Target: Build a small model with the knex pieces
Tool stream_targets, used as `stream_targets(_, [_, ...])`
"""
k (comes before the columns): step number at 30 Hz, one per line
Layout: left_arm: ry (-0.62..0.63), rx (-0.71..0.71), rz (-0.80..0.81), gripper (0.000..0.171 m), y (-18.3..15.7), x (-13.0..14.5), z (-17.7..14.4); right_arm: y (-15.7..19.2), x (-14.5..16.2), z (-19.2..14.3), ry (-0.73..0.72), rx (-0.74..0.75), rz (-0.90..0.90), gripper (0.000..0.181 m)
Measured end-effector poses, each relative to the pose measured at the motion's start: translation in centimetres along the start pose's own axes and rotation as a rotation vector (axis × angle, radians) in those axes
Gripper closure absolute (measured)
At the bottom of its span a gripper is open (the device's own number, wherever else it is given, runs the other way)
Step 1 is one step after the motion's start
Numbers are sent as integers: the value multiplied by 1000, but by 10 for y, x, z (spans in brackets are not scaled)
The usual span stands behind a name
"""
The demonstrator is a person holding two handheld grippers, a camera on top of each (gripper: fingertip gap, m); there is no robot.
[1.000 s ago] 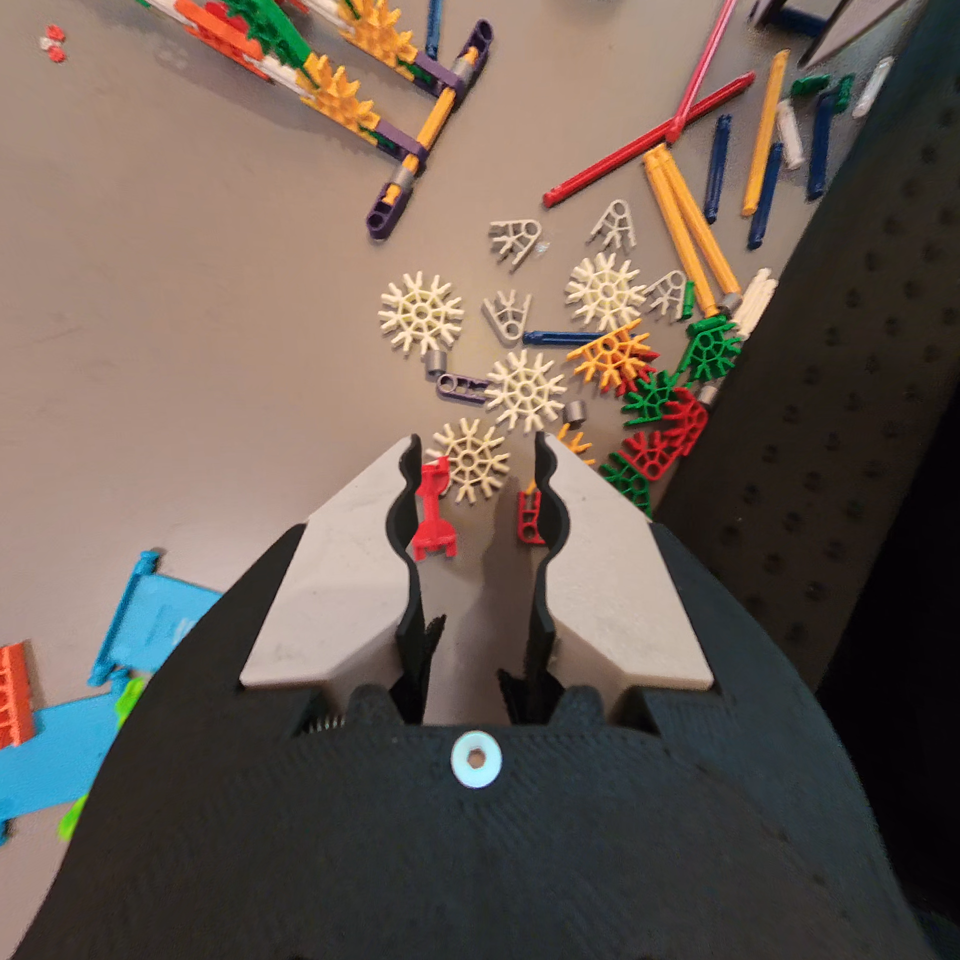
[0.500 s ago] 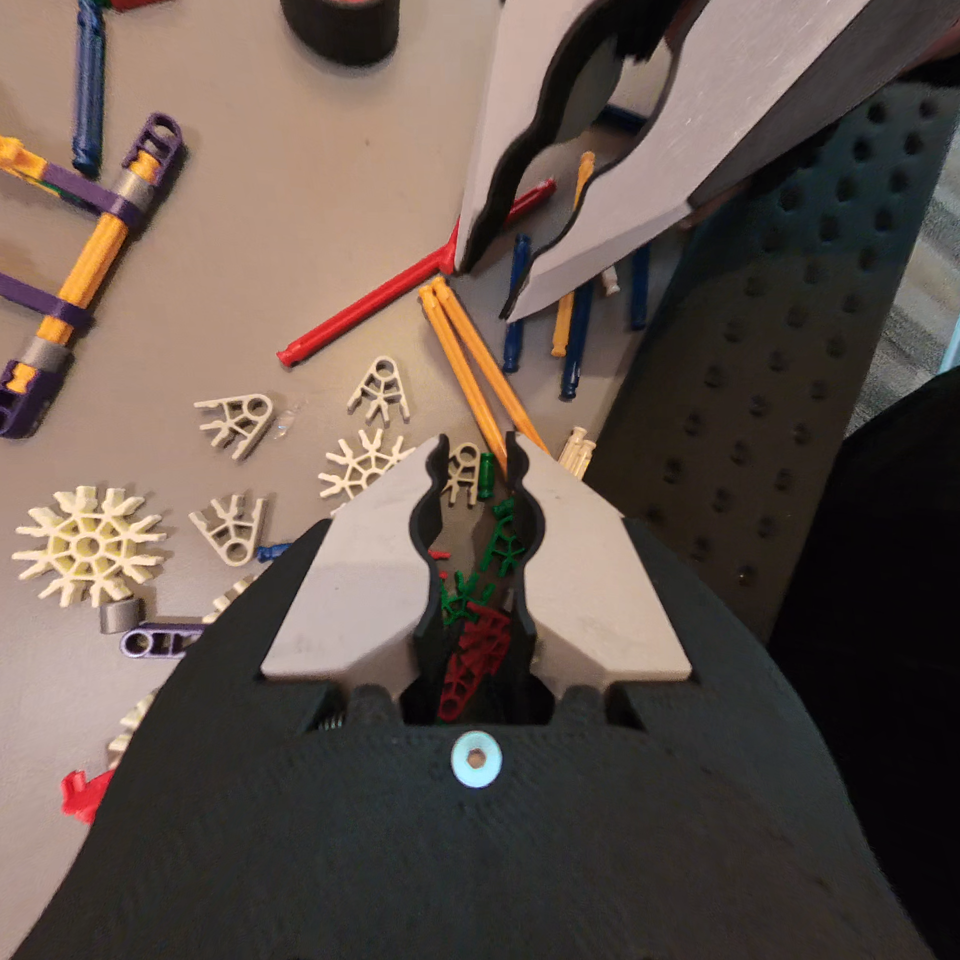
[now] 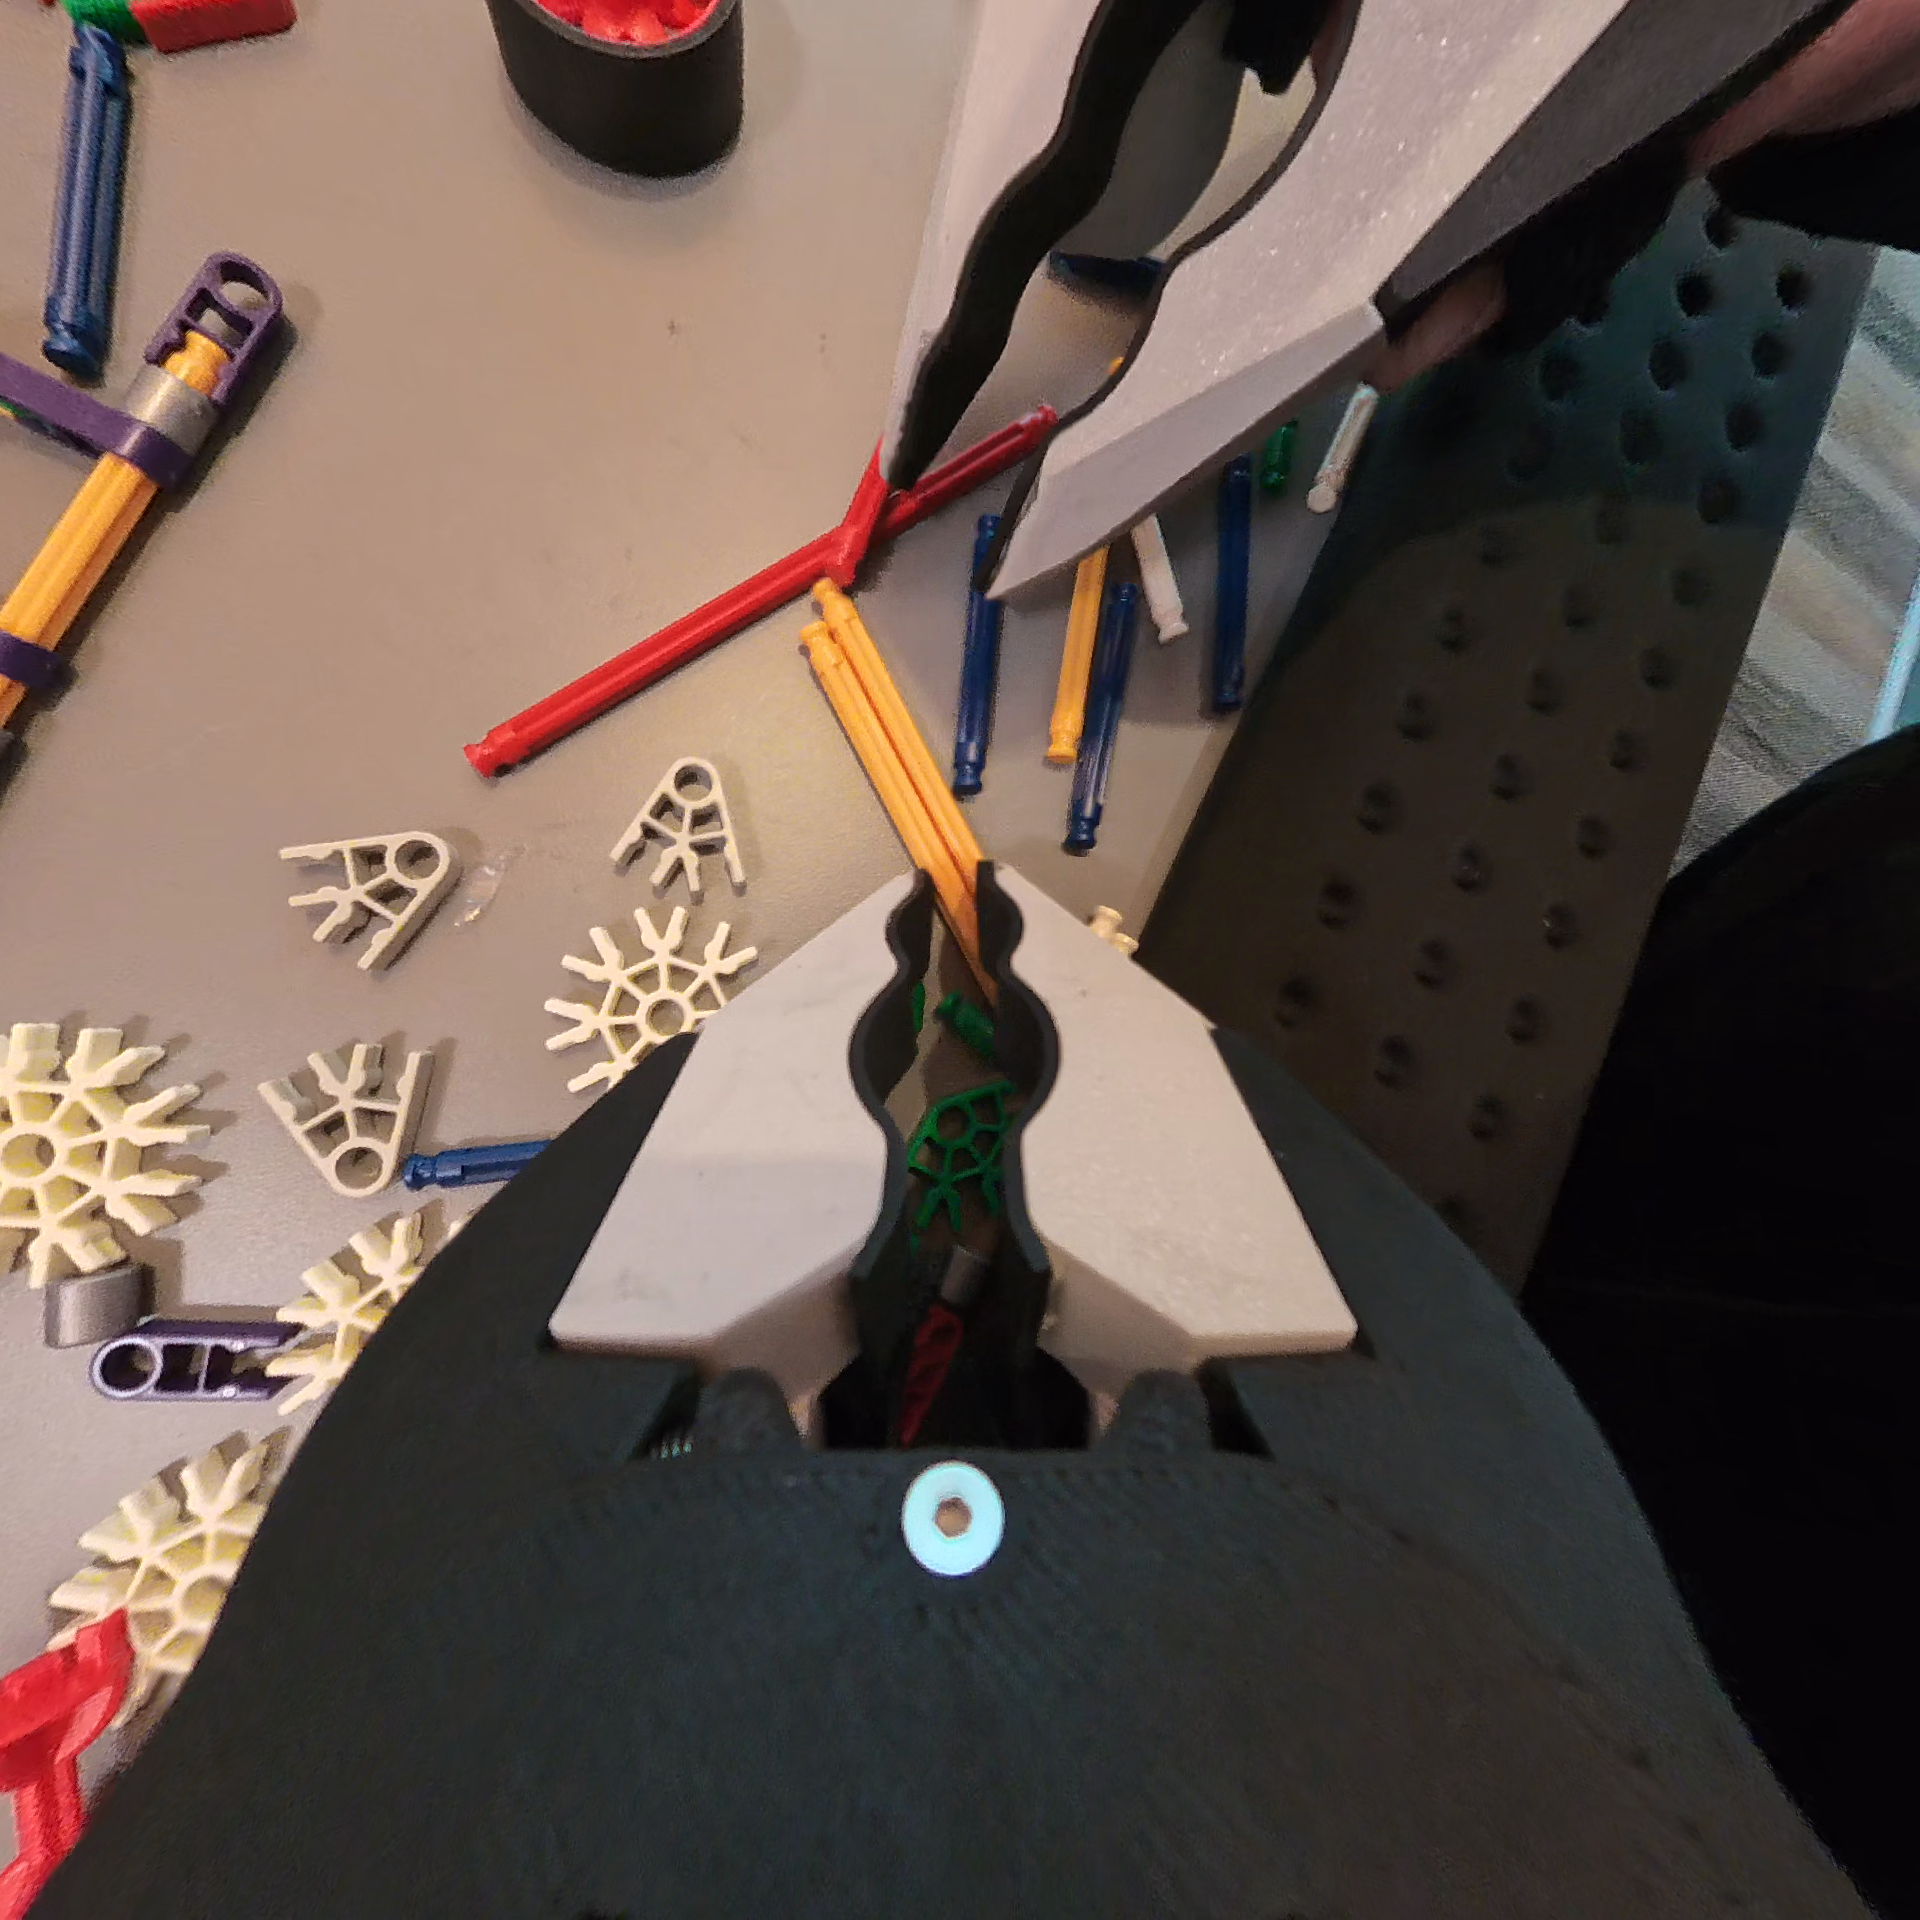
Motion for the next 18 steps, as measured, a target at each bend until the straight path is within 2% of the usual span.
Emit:
stream_targets(1, [3,-16,11,170,0,0,0,-1,-1,-1,-2,-1,-3,162])
stream_targets(9, [-27,-16,14,171,1,-2,-2,-7,-6,-9,-34,-16,-15,163])
stream_targets(18, [-88,-72,87,171,13,-18,-14,-16,-19,-35,-148,-32,-2,159])
Point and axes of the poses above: each gripper's, where its closed fingertips meet, z out along the fingers, x out of its underside, y = z × x across the jaws, the point moved 5 cm from there along -z, back along the fingers, and after that the axes turned 3 degrees about -x, right-handed, at the moved point
